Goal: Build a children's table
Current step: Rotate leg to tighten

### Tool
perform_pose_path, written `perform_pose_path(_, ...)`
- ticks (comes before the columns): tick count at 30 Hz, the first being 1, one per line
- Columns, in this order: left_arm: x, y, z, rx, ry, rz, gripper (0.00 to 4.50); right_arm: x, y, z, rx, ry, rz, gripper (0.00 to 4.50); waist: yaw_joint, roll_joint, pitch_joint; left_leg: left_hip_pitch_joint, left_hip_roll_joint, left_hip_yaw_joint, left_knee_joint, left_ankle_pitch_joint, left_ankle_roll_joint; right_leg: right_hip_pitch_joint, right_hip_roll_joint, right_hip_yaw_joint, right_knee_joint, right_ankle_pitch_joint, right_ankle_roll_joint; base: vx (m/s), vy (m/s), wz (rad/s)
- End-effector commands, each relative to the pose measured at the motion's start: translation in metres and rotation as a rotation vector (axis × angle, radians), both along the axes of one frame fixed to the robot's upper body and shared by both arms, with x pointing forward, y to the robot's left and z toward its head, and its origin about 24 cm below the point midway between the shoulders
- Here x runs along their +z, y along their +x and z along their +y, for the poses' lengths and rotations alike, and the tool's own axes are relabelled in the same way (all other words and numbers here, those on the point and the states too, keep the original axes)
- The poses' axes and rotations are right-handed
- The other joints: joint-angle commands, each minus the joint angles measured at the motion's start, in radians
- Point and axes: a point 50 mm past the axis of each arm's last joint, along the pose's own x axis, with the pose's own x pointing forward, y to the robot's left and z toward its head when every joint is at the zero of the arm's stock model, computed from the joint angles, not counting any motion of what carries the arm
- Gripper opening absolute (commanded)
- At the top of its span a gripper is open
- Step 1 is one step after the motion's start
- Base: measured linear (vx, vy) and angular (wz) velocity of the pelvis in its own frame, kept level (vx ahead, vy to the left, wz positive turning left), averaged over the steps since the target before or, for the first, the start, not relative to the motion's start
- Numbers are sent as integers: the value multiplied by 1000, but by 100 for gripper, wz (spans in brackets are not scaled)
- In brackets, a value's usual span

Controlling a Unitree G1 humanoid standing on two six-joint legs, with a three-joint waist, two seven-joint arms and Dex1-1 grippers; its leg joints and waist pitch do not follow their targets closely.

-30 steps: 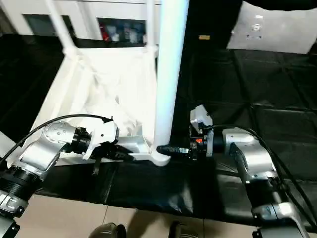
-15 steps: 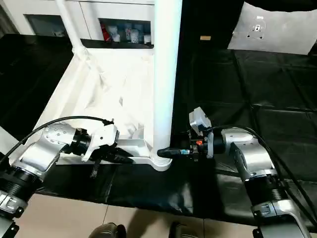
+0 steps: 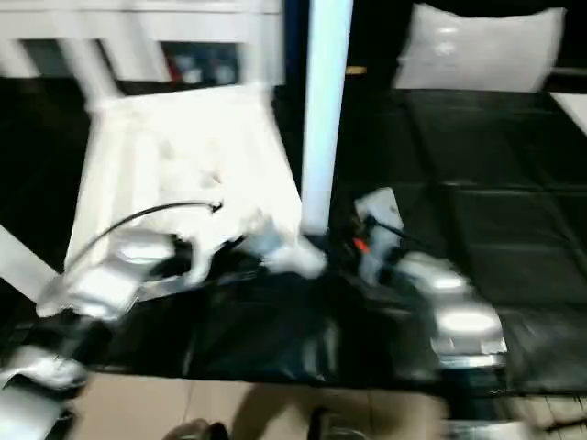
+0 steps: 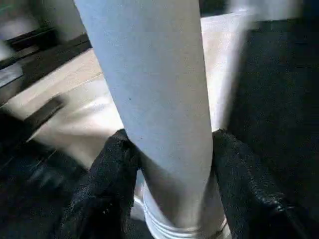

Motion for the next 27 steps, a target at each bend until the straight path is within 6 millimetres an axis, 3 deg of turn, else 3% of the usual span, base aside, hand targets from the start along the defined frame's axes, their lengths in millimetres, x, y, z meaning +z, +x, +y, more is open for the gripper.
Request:
perform_pose_path(1, 26, 8, -38, 36, -94, -113, 0, -12, -3, 54, 61, 67, 110, 195, -8, -10, -63, 12, 26, -16, -63, -287, 42, 42, -71, 23, -120, -674, -14, 0, 0, 0)
perform_pose_path(3, 28, 11, -42, 86, -98, -128, 0, -12, 2, 61, -16, 85, 128, 195, -22, -6, -66, 4, 29, -24, -66, -311, 43, 52, -71, 17, -118, -640, -16, 0, 0, 0)
perform_pose_path(4, 30, 12, -46, 106, -103, -143, 0, -10, 6, 64, -48, 92, 123, 195, -25, 1, -72, 5, 35, -26, -69, -314, 50, 55, -74, 20, -114, -598, -27, 0, 0, 0)
perform_pose_path(6, 32, 12, -55, 117, -124, -172, 0, -7, 10, 67, -98, 78, 73, 195, -34, -1, -73, 2, 40, -26, -73, -313, 63, 53, -74, 28, -105, -508, -65, 0, 0, 0)
perform_pose_path(7, 32, 11, -58, 118, -127, -172, 0, -6, 10, 68, -112, 83, 67, 251, -33, -2, -76, 4, 39, -24, -72, -304, 66, 54, -76, 31, -104, -492, -74, 0, 0, 0)
perform_pose_path(10, 30, 10, -58, 110, -115, -172, 0, -6, 8, 64, -132, 94, 62, 271, -27, -3, -82, -5, 41, -19, -73, -221, 100, 60, -78, 45, -83, -377, -130, 0, 0, 0)
perform_pose_path(12, 27, 8, -52, 98, -99, -163, 0, -6, 5, 49, -137, 98, 31, 302, -21, -3, -85, -5, 42, -15, -70, -180, 121, 61, -79, 52, -74, -321, -159, 0, 0, 0)
perform_pose_path(13, 26, 8, -51, 97, -98, -161, 0, -6, 5, 47, -135, 98, 27, 302, -20, 0, -85, -7, 41, -16, -70, -173, 125, 64, -80, 52, -72, -314, -164, 0, 0, 0)
perform_pose_path(14, 24, 6, -45, 67, -93, -161, 0, -7, 3, 33, -135, 66, 0, 314, -17, 2, -89, -7, 42, -15, -68, -164, 133, 66, -79, 53, -70, -295, -171, 0, 0, 0)
perform_pose_path(16, 23, 5, -38, 39, -90, -148, 0, -6, 2, 19, -109, 49, -30, 333, -10, 0, -90, -9, 42, -13, -67, -153, 145, 70, -80, 55, -65, -271, -180, 0, 0, 0)
perform_pose_path(21, 21, 3, -26, -2, -86, -130, 0, -1, -2, 2, 11, -7, -83, 378, 4, -10, -88, -12, 38, -9, -63, -144, 151, 71, -80, 55, -66, -324, -175, 0, 0, 0)
perform_pose_path(25, 19, -2, -15, -81, -82, -127, 0, 6, -5, -15, 149, -69, -135, 378, 5, -10, -84, -9, 40, -8, -63, -164, 146, 66, -77, 54, -73, -386, -152, 0, 0, 0)
perform_pose_path(26, 17, -9, -9, -174, -78, -124, 0, 8, -7, -23, 225, -95, -141, 378, 4, -19, -84, -10, 40, -9, -64, -175, 145, 66, -77, 53, -77, -410, -143, 0, 0, 0)
perform_pose_path(27, 17, -11, -7, -202, -79, -117, 0, 8, -7, -25, 250, -104, -142, 378, 5, -17, -84, -10, 40, -8, -64, -179, 145, 67, -78, 54, -74, -417, -141, 0, 0, 0)
